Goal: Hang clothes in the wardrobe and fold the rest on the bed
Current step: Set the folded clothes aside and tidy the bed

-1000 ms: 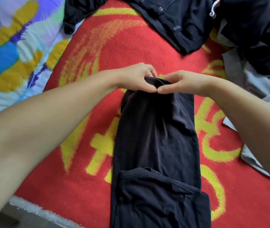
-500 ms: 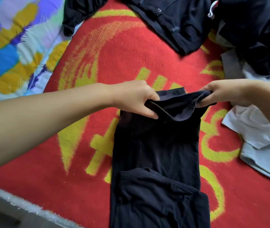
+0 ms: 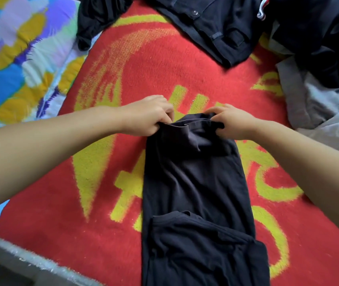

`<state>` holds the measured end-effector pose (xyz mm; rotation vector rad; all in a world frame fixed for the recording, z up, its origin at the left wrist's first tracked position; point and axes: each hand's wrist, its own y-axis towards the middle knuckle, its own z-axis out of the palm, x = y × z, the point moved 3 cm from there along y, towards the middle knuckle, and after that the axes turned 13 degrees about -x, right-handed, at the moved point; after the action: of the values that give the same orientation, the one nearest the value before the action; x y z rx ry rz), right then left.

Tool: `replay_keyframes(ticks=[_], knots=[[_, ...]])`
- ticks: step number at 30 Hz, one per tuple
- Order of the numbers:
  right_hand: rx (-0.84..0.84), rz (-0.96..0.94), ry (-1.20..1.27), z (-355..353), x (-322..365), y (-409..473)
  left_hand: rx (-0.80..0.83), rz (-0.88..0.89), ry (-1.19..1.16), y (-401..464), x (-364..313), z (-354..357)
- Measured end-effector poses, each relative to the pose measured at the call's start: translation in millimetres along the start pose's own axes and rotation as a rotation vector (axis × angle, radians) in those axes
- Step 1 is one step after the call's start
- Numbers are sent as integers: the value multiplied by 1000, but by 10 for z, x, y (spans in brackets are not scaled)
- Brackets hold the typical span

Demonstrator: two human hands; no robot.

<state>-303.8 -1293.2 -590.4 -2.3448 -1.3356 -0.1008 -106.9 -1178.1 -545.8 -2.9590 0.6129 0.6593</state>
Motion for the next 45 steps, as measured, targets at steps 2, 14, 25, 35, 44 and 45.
replay_keyframes(ticks=[2,14,25,35,44,45], knots=[[47,10,-67,64,47,11,-54,12,-110,-51,-137,-38],[-127,81,-378,-341,-636,-311,-29,-364,-261,266,67,61],[-253,818,403,-50,-844,-194,-110,-662,-36,288,580,304],[-544,1016,220,118,-775,-198,-134,-639,471,251,695,471],[-126,297,-221,705,-167,-585,121,-99,547,-391,-284,1092],[-109,394,-212,716,-257,-581,155,-303,517,-421,-146,1090]])
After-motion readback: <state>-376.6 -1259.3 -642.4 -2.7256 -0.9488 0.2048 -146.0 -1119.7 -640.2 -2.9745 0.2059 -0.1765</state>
